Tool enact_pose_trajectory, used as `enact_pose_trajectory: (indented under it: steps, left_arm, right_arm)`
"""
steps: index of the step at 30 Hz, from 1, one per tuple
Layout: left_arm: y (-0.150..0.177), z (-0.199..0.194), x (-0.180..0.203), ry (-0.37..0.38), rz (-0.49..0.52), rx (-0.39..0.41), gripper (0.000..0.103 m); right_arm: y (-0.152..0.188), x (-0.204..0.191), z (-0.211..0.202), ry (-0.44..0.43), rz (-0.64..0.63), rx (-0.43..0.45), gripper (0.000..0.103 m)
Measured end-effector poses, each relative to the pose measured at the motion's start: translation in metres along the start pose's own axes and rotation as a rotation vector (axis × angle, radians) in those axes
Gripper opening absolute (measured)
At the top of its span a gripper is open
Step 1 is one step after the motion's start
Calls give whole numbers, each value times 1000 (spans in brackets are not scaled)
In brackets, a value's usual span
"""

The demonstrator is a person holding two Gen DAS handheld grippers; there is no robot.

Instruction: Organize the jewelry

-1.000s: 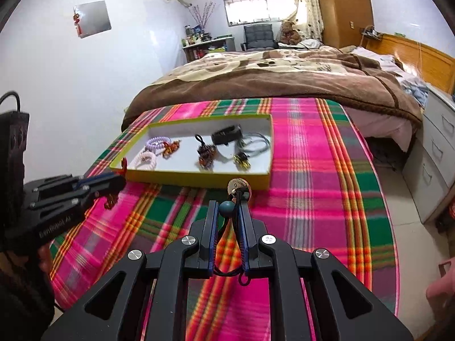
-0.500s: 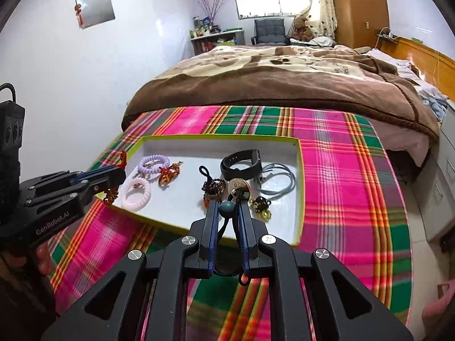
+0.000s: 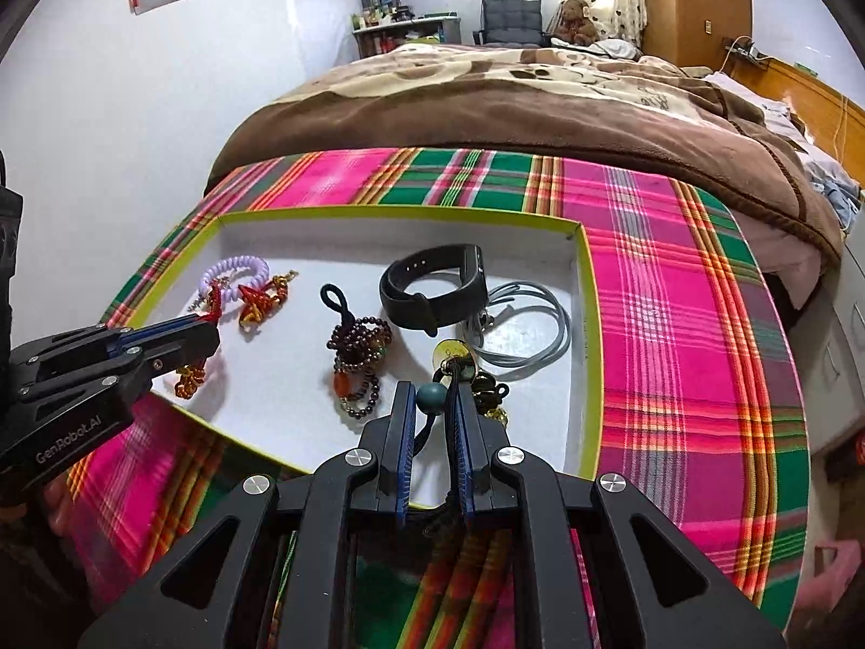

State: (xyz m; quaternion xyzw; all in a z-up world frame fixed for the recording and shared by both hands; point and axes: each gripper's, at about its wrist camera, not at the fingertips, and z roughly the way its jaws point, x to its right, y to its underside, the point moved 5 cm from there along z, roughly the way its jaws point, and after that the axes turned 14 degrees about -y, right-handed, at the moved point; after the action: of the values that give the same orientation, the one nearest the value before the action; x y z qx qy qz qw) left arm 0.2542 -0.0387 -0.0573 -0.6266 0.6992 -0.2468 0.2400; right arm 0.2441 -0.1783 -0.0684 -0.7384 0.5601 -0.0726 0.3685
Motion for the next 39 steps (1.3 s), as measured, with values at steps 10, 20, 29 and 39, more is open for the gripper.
enact_pose_trajectory:
  steps: [10, 20, 29, 39]
  left_arm:
    - [5, 1, -3, 11, -21, -23, 9]
    - [9, -12, -5, -49, -28, 1, 23]
    - [17, -35, -5, -151, -21, 48, 24]
    - [40, -69, -8, -252, -65, 91, 24]
  right_arm:
    - [-1, -1, 2, 11, -7, -2, 15]
    - [3, -6, -4, 33, -14, 17, 39]
    - [10, -19, -23, 42, -7, 71, 44]
    - [31, -42, -52, 36, 15, 126, 45]
